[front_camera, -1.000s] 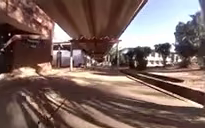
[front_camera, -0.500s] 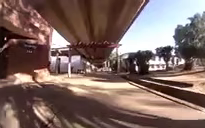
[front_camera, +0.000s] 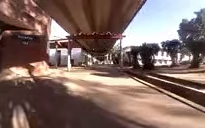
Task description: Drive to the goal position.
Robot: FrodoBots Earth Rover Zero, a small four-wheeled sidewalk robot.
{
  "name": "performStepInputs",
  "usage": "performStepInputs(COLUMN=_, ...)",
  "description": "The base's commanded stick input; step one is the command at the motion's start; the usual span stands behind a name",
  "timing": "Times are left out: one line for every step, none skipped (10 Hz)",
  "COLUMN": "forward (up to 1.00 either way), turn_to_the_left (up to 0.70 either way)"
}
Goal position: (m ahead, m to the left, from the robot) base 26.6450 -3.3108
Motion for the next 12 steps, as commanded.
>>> performStepInputs(forward=0.85, turn_to_the_left=0.00)
performStepInputs(forward=0.85, turn_to_the_left=0.00)
performStepInputs(forward=0.85, turn_to_the_left=0.00)
performStepInputs(forward=0.85, turn_to_the_left=0.00)
performStepInputs(forward=0.85, turn_to_the_left=0.00)
performStepInputs(forward=0.85, turn_to_the_left=0.00)
performStepInputs(forward=0.85, turn_to_the_left=0.00)
performStepInputs(forward=0.85, turn_to_the_left=0.00)
performStepInputs(forward=0.85, turn_to_the_left=0.00)
performStepInputs(forward=0.85, turn_to_the_left=0.00)
performStepInputs(forward=0.85, turn_to_the_left=0.00)
performStepInputs(forward=0.85, turn_to_the_left=0.00)
